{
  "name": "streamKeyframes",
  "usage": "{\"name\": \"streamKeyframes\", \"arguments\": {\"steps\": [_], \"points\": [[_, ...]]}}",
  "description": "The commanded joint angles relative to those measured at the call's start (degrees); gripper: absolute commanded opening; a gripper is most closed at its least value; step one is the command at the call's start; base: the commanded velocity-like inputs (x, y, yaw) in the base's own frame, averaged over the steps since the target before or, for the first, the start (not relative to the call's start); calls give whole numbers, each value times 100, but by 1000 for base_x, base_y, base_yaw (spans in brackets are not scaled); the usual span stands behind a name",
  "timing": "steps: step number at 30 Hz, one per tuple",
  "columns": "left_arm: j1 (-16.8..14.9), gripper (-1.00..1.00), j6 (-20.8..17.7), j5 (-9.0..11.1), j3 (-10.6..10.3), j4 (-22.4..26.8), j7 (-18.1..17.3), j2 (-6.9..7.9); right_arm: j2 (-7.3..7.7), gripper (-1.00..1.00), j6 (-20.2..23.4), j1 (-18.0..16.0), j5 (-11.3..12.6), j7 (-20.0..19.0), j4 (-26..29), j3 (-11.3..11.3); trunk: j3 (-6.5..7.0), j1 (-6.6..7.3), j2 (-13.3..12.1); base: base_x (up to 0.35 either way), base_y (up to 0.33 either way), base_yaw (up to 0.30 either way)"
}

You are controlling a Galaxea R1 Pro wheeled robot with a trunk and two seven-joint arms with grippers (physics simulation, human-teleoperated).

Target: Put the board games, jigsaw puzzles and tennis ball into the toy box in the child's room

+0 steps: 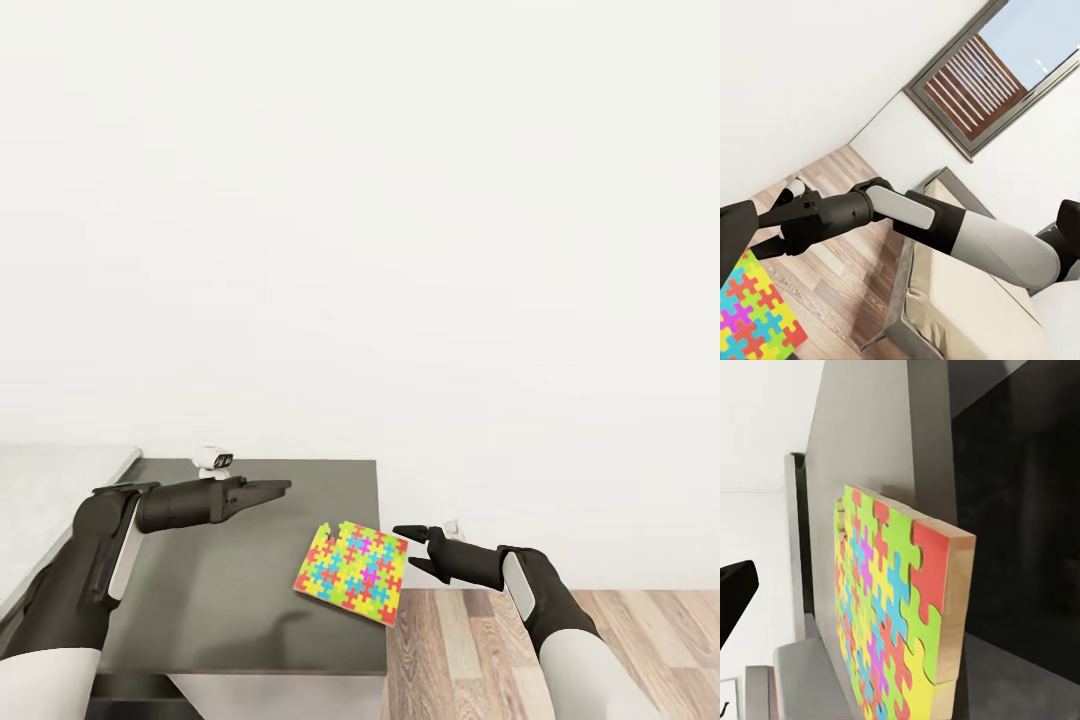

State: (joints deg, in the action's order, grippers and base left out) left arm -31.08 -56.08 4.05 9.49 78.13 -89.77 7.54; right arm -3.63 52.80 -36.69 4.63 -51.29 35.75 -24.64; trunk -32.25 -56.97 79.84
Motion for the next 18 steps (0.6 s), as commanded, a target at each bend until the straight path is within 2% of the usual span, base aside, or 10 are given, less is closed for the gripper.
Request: {"name": "streamKeyframes", "arguments": {"steps": [1,7,18], "points": [[-3,100,-58,-5,-1,0,-23,2,-6,100,37,-5,6,-3,3,-27,-6,0,3,0,24,0],[-3,100,-55,-6,-3,0,-23,2,-6,100,37,-5,4,-3,3,-29,-6,0,3,0,7,0],[-3,100,-50,-15,-9,0,-23,2,-6,100,29,-5,3,-3,3,-28,-6,0,3,-15,72,0]]}}
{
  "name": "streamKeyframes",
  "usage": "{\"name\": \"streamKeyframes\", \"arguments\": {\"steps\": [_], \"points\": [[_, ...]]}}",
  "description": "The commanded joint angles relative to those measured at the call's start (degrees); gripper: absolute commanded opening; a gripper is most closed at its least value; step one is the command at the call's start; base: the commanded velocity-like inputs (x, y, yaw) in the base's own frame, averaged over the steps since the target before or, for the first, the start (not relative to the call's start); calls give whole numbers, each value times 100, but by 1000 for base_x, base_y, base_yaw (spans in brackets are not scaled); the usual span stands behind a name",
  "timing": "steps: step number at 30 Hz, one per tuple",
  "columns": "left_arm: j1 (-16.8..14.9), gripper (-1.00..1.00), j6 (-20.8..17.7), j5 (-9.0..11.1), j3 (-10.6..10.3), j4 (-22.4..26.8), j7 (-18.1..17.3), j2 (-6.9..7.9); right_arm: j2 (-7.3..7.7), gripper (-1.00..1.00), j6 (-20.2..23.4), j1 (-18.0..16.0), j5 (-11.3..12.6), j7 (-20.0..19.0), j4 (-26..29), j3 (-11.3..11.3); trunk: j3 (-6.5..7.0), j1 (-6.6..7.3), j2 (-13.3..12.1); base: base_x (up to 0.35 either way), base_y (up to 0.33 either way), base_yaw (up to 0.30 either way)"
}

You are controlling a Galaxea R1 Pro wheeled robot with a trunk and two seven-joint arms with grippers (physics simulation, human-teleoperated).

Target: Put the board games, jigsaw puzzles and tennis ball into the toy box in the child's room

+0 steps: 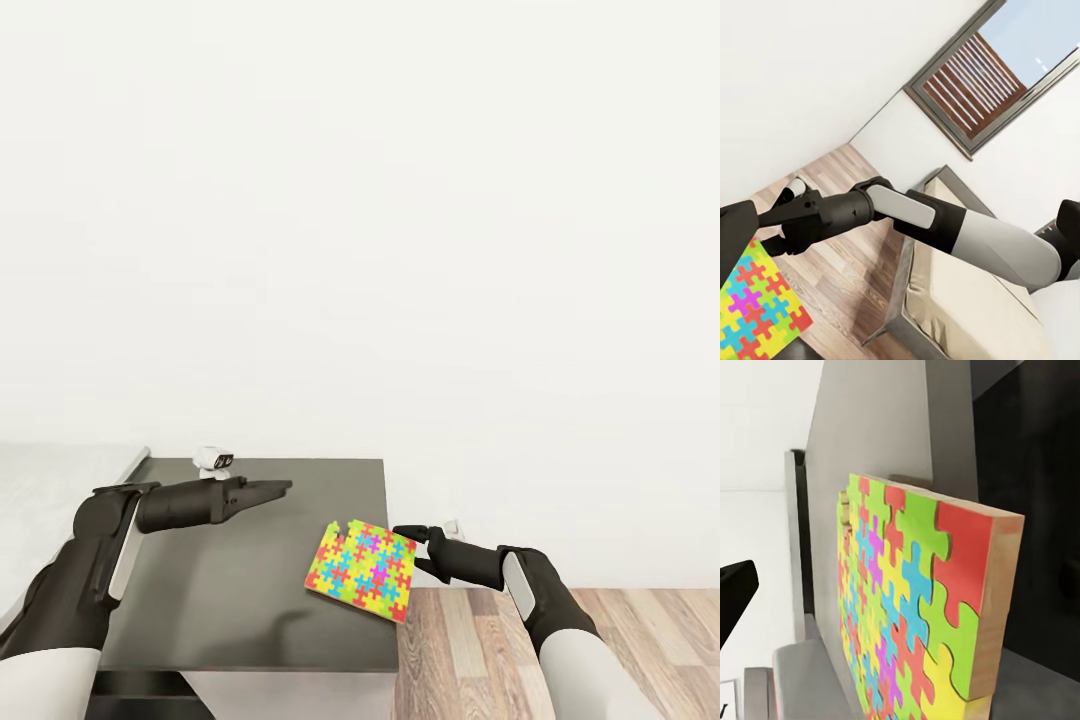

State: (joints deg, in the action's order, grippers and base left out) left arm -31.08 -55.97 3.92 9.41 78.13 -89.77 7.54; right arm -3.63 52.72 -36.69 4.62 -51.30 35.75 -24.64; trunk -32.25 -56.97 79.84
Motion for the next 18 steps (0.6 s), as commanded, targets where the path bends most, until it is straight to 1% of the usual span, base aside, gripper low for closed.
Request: {"name": "streamKeyframes", "arguments": {"steps": [1,8,18], "points": [[-3,100,-60,-4,-1,0,-23,2,-6,-100,37,-5,4,-3,2,-28,-6,0,3,-1,6,0],[-2,100,-68,11,7,0,-23,9,1,-100,43,-5,12,-4,2,-29,-6,0,3,0,1,0],[-19,100,-113,-28,-46,9,-23,18,17,-100,36,-7,12,-43,29,-36,174,220,-398,0,0,0]]}}
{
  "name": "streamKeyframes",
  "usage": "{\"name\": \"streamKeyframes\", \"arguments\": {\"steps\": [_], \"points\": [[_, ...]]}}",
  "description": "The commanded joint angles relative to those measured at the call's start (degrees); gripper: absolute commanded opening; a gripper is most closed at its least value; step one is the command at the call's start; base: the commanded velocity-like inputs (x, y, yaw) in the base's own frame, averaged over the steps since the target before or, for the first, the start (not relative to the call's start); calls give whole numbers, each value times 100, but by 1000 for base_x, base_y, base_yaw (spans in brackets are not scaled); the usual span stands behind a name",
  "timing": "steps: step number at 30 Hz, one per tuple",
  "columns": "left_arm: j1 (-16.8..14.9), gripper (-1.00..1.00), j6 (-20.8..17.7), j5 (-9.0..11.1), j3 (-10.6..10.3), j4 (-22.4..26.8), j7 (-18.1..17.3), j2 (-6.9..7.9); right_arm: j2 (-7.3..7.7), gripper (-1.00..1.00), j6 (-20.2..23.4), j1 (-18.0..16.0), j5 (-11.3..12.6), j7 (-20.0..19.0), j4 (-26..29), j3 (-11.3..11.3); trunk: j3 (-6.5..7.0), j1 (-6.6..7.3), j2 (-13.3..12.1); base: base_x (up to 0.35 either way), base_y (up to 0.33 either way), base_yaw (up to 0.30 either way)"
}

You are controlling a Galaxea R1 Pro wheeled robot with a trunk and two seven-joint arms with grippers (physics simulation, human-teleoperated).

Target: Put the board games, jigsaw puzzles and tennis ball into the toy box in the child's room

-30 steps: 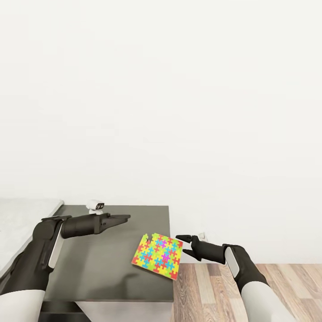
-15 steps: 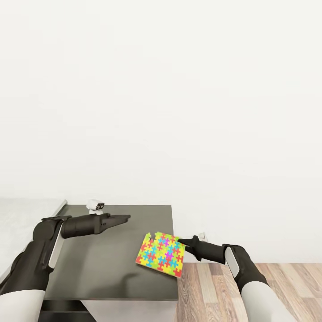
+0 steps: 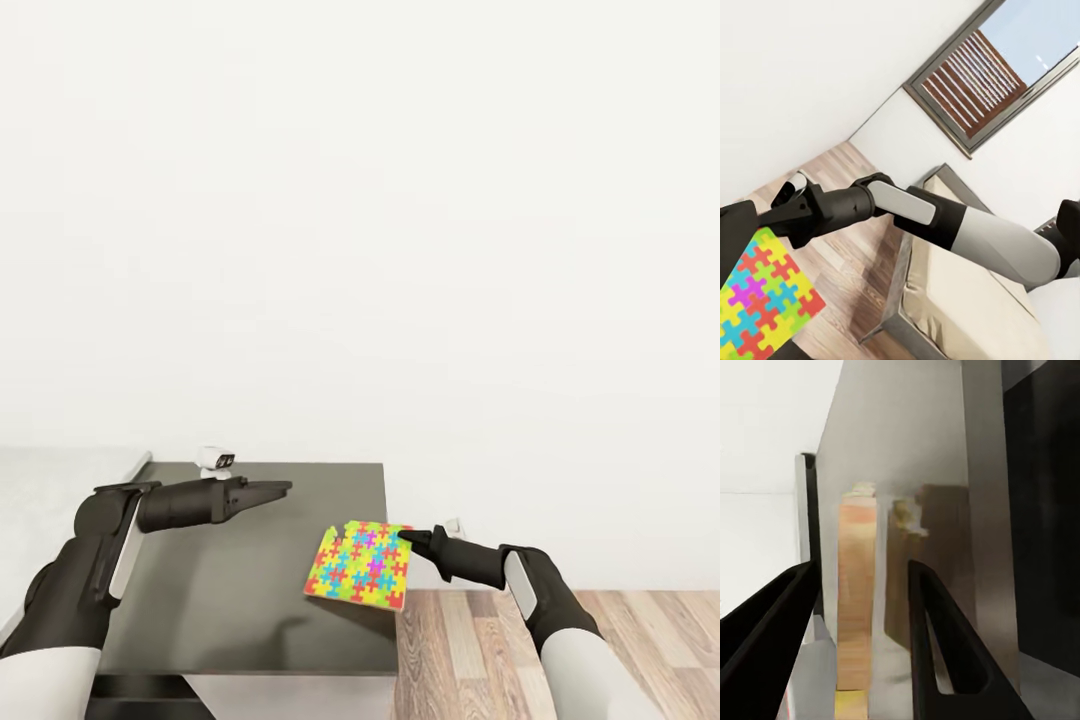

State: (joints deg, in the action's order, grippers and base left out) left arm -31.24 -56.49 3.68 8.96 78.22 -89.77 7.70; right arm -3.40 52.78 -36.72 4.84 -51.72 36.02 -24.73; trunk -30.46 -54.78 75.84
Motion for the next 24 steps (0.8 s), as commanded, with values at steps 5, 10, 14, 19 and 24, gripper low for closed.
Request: {"name": "streamKeyframes", "arguments": {"steps": [5,10,14,19,24], "points": [[-26,100,-105,-9,1,0,-23,3,235,-100,23,-5,-2,1,74,-55,84,111,-199,0,0,0],[-53,100,-208,-10,9,-22,-23,3,310,-100,-204,4,29,-470,80,-68,174,220,-399,0,0,0],[-52,100,-232,-36,6,-36,-23,3,332,-100,-410,22,26,-960,81,-70,246,308,-560,0,0,0],[-51,100,-232,-42,8,-54,-23,3,441,-100,-455,45,34,-1091,76,-75,336,418,-760,0,0,0],[-50,100,-231,-43,6,-62,-23,3,458,-100,-463,60,37,-1108,72,-81,426,528,-961,0,0,0]]}}
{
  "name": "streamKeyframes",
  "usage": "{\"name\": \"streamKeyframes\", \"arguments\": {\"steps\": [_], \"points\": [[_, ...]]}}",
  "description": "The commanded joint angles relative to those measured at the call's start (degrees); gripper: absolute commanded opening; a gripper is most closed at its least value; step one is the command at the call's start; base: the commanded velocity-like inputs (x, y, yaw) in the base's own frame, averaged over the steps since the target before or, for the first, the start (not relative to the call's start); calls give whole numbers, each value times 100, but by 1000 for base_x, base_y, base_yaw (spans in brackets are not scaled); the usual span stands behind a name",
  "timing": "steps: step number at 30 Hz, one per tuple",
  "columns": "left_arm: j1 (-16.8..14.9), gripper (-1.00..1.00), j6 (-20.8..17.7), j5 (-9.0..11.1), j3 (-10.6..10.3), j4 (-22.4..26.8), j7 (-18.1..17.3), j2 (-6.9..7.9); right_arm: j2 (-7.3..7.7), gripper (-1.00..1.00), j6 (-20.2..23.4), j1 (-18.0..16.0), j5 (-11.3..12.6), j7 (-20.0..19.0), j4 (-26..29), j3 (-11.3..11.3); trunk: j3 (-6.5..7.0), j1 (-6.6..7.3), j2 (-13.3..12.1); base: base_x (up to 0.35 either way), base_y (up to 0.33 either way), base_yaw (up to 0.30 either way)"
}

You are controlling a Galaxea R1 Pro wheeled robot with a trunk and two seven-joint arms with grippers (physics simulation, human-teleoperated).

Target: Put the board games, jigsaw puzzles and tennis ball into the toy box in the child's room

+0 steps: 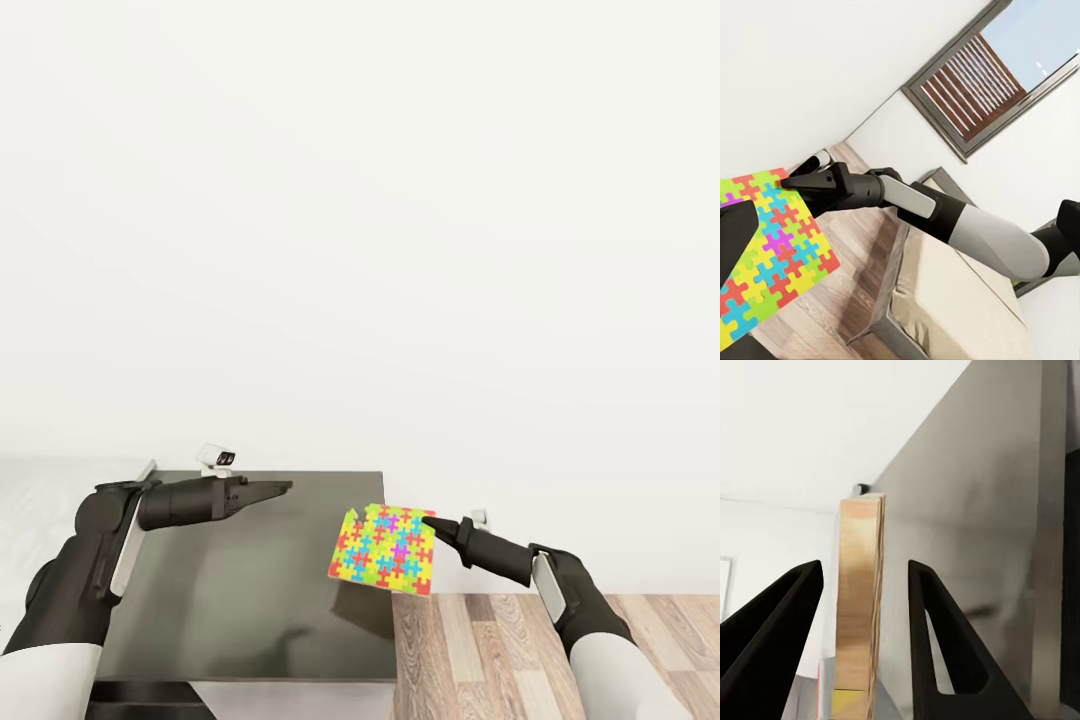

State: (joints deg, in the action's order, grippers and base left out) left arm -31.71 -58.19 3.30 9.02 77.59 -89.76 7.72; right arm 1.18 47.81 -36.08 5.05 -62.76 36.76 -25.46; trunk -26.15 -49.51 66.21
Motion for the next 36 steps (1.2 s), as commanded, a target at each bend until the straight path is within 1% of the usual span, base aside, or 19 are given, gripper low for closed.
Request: {"name": "streamKeyframes", "arguments": {"steps": [1,13,17,24,26,27,29,31,33,34,36], "points": [[-3,100,-61,-5,1,1,-24,1,1,-100,32,-1,19,-5,1,-9,13,23,-38,0,0,0],[-7,100,-60,-5,35,-42,-24,-1,-1,-100,14,13,21,-22,7,-18,228,286,-519,0,0,0],[-10,100,-61,-5,43,-42,-24,0,4,-100,7,14,22,-25,7,-76,300,374,-680,0,0,0],[-10,100,-61,-5,46,-42,-24,1,7,-100,-227,9,10,25,7,-99,425,528,-960,0,0,0],[-13,100,-61,-9,48,-53,-24,7,49,-100,-260,-6,4,42,7,-99,461,572,-1041,0,0,0],[-28,100,-67,-105,59,-244,-24,15,175,-100,-259,1,15,17,7,-100,479,594,-1081,0,0,0],[-36,100,-69,-165,62,-404,61,19,195,-100,-256,12,20,-3,4,-104,515,637,-1161,0,0,0],[-48,100,-69,-198,64,-622,122,70,209,-100,-257,22,22,-17,4,-145,551,681,-1241,0,0,0],[-62,100,-79,-209,64,-797,224,101,220,-100,-267,28,19,-20,6,-270,587,725,-1321,0,0,0],[-83,100,-99,-212,64,-916,358,113,227,-100,-274,29,17,-22,4,-389,605,747,-1361,0,0,0],[-119,100,-113,-214,64,-1054,556,116,230,-100,-278,31,16,-24,4,-497,641,791,-1442,0,0,0]]}}
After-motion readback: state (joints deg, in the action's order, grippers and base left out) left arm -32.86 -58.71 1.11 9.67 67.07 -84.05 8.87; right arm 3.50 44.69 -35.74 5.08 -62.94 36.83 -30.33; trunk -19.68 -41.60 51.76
